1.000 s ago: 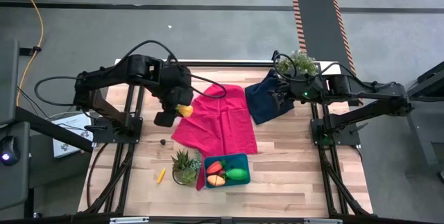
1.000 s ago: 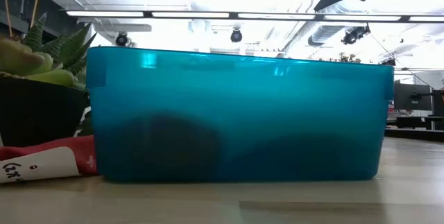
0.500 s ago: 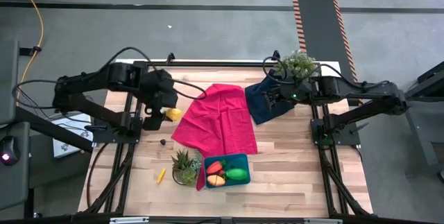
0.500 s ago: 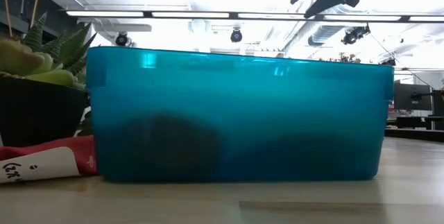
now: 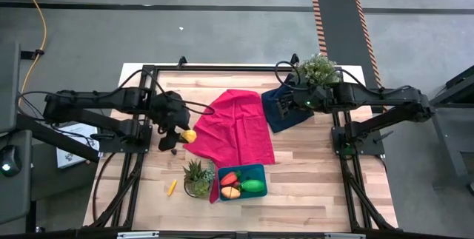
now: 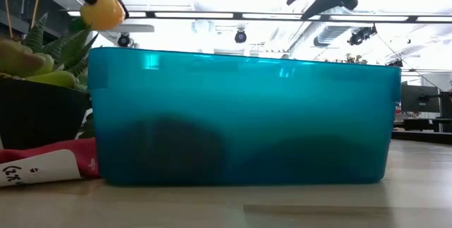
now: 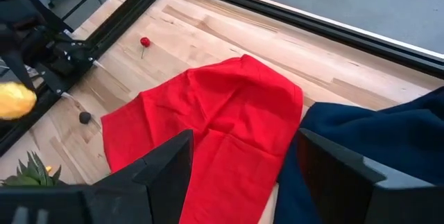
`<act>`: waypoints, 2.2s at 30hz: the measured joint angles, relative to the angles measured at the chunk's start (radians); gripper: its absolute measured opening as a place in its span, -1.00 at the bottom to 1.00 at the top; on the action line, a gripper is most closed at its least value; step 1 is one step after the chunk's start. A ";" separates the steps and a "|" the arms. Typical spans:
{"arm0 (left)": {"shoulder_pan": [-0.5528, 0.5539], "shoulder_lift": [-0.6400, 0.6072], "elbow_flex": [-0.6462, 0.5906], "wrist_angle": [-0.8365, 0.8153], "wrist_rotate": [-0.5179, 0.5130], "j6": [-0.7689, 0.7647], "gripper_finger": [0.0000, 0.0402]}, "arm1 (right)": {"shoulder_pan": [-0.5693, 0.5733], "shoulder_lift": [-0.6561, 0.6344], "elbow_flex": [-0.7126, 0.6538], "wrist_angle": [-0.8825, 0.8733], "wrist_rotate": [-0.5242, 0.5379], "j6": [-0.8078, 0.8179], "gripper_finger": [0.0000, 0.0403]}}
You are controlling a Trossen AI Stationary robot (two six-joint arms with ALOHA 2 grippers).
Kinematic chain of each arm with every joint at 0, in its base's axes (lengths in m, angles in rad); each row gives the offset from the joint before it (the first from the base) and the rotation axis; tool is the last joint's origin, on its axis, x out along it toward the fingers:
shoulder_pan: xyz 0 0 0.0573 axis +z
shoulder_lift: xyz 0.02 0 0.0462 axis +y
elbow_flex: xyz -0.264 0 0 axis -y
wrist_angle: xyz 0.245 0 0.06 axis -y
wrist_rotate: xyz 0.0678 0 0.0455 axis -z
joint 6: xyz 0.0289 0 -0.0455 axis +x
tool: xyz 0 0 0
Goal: Pick and placing Produce into tupperware
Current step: Put the yellow pineapple into the blue bin
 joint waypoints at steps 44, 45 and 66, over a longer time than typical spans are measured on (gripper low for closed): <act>-0.412 0.594 0.347 0.345 -0.391 -0.259 0.06 | 0.068 0.005 0.000 -0.032 -0.177 -0.256 0.21; -0.412 0.608 0.356 0.329 -0.392 -0.262 0.06 | 0.073 0.005 0.000 -0.035 -0.177 -0.255 0.21; -0.412 0.790 0.384 0.344 -0.358 -0.360 0.06 | 0.119 0.005 0.001 -0.085 -0.169 -0.245 0.21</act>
